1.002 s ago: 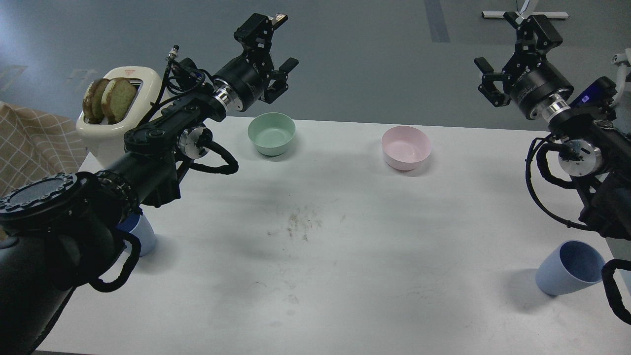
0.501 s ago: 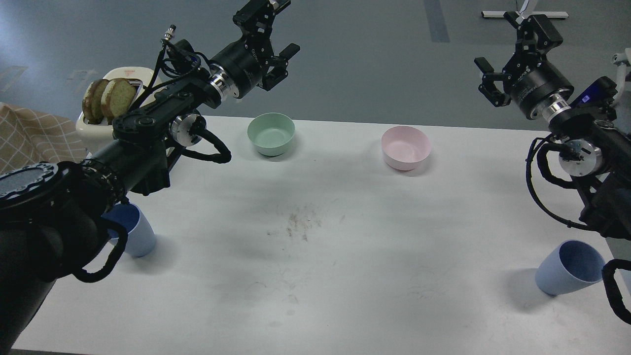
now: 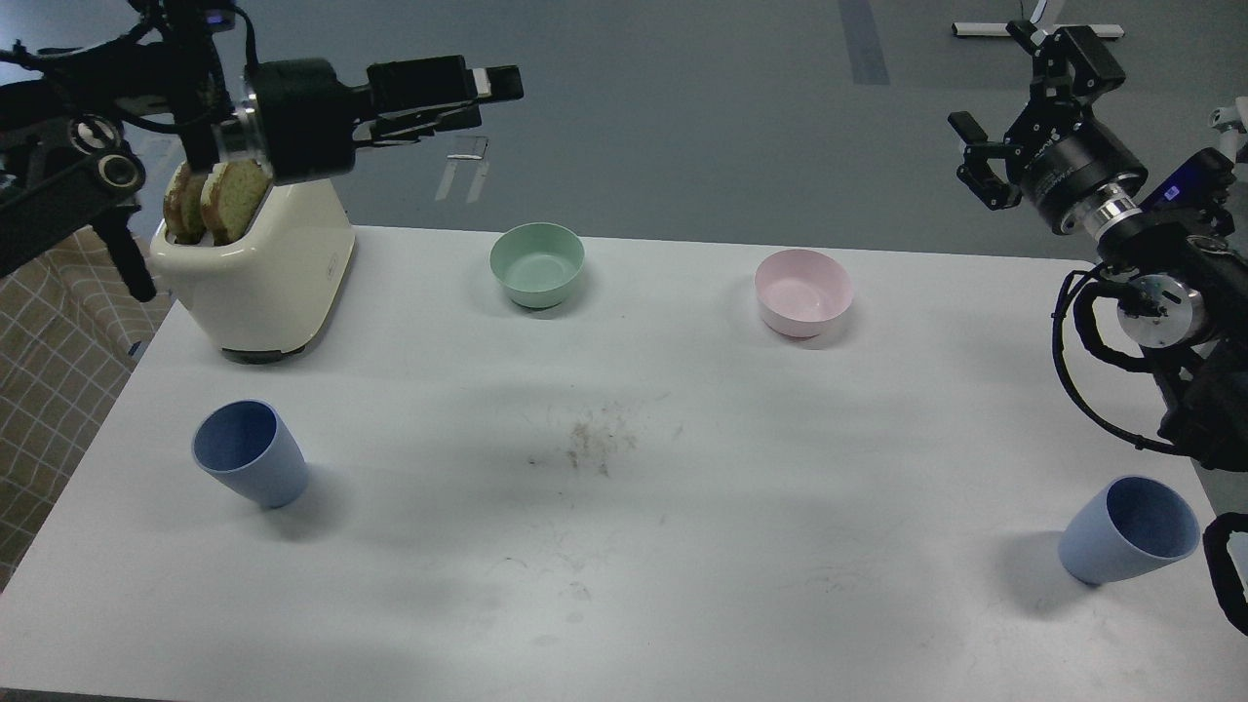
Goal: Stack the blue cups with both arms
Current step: 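Lower the left gripper to the blue cup nearest it and grasp it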
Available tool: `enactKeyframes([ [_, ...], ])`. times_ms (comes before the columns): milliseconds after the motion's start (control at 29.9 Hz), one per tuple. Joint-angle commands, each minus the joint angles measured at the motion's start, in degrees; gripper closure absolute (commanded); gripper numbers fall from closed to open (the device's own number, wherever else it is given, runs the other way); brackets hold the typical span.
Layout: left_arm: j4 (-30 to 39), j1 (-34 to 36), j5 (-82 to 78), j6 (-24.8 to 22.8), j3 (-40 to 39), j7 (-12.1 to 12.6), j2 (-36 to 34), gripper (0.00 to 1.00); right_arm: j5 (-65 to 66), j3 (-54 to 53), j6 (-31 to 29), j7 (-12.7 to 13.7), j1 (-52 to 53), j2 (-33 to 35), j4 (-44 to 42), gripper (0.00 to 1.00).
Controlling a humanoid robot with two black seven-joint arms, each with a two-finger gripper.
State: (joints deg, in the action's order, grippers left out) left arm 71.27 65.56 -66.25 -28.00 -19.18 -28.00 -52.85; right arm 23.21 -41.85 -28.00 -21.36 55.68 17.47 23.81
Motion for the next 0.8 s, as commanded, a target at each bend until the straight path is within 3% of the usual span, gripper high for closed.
enactKeyframes([
  [0,8.35,-0.17,-4.76,0.0,0.28,0.0,-9.27,0.02,0.0,0.01,0.0,0.0,-0.04,0.02,0.09,0.0],
  [234,15.12,-3.86,-12.14,0.0,0.55,0.0,-20.88,0.02,0.08,0.1,0.0,0.0,-0.13,0.02,0.62,0.0],
  [367,15.39,-11.22,-18.72,0.0,0.55,0.0,-24.75,0.02,0.08,0.1,0.0,0.0,-0.4,0.02,0.71,0.0],
  [568,14.51,-21.08,-22.86,0.0,0.63,0.0,-25.46,0.02,0.08,0.1,0.0,0.0,-1.01,0.11,0.71,0.0],
  [768,9.96,-25.39,-23.31,2.42,1.25,0.0,-24.06,0.02,0.08,0.28,0.0,0.0,-1.01,-0.24,0.8,0.0],
])
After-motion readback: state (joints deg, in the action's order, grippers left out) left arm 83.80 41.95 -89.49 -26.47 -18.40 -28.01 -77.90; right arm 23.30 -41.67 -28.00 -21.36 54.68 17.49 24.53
